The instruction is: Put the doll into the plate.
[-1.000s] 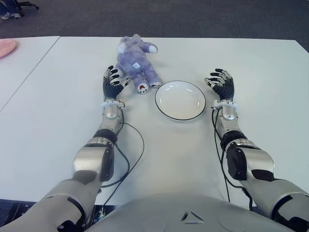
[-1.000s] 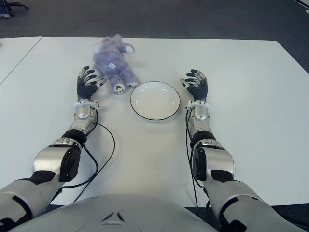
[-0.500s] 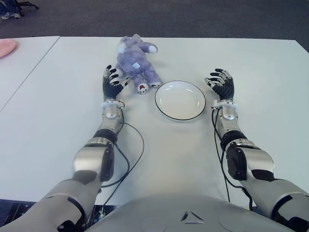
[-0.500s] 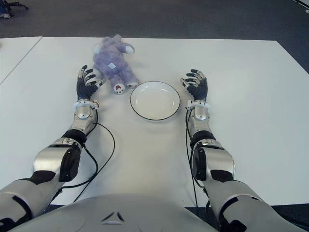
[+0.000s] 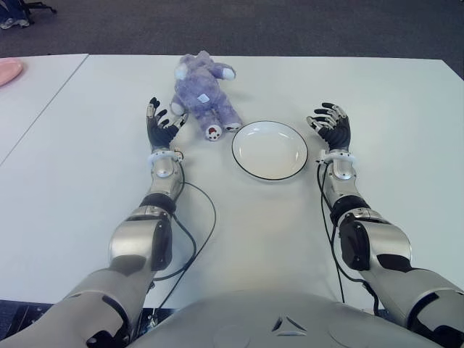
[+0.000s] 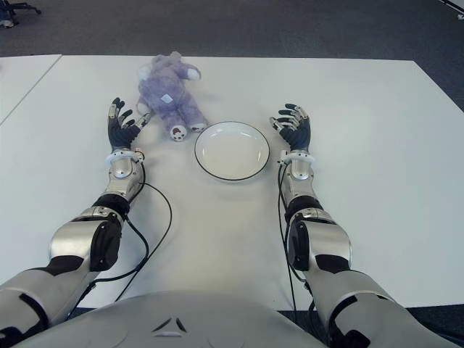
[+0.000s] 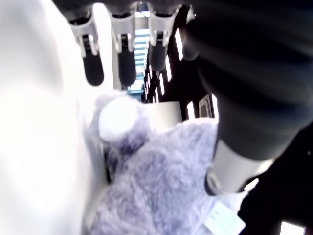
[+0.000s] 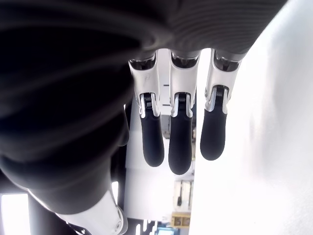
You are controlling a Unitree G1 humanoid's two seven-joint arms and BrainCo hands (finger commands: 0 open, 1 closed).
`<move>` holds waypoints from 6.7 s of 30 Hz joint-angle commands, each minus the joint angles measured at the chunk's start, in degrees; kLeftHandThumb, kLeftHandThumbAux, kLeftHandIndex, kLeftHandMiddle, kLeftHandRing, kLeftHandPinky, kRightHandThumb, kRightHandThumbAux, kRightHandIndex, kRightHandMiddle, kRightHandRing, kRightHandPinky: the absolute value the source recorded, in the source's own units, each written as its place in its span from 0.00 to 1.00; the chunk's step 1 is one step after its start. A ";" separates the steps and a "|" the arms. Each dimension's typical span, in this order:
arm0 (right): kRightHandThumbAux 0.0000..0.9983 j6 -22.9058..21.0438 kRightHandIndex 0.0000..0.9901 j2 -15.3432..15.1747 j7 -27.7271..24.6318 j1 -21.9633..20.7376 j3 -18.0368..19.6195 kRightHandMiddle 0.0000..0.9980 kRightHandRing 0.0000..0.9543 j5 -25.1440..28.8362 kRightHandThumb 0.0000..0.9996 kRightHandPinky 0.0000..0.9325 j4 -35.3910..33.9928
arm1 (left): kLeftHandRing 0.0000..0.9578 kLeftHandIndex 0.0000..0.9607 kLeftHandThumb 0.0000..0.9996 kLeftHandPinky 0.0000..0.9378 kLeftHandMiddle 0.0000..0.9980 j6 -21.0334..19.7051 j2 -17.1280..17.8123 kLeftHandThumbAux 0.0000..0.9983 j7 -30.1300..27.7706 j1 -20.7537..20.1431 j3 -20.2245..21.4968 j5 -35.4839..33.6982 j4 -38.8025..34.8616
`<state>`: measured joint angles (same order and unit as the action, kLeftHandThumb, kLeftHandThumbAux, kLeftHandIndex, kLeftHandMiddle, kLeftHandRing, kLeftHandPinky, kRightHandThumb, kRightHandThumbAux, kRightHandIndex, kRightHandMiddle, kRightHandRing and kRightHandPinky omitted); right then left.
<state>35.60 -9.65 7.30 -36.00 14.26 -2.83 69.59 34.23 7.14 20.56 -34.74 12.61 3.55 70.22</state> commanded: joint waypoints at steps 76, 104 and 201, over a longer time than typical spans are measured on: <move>0.85 -7.23 0.28 5.07 0.89 11.86 -0.53 0.39 0.52 -0.22 0.88 0.48 8.04 | 0.00 0.00 0.00 0.00 0.06 1.22 13.81 0.47 -20.11 -17.58 -18.53 13.91 3.69; 0.83 -6.67 0.28 5.59 0.92 12.58 -0.13 0.37 0.53 0.25 0.99 0.53 7.93 | 0.00 0.02 0.00 0.00 0.01 -10.47 11.42 0.64 -12.20 -15.52 -32.26 28.51 7.58; 0.66 -6.05 0.29 5.12 1.55 13.27 -0.40 0.38 0.49 -0.37 1.00 0.51 7.82 | 0.07 0.08 0.00 0.07 0.07 -27.96 51.43 0.61 -34.53 29.21 -24.24 49.52 -85.80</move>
<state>35.70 -9.20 8.58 -36.10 14.19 -2.86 69.24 8.70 55.11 -5.29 -13.87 -17.24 56.97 -6.99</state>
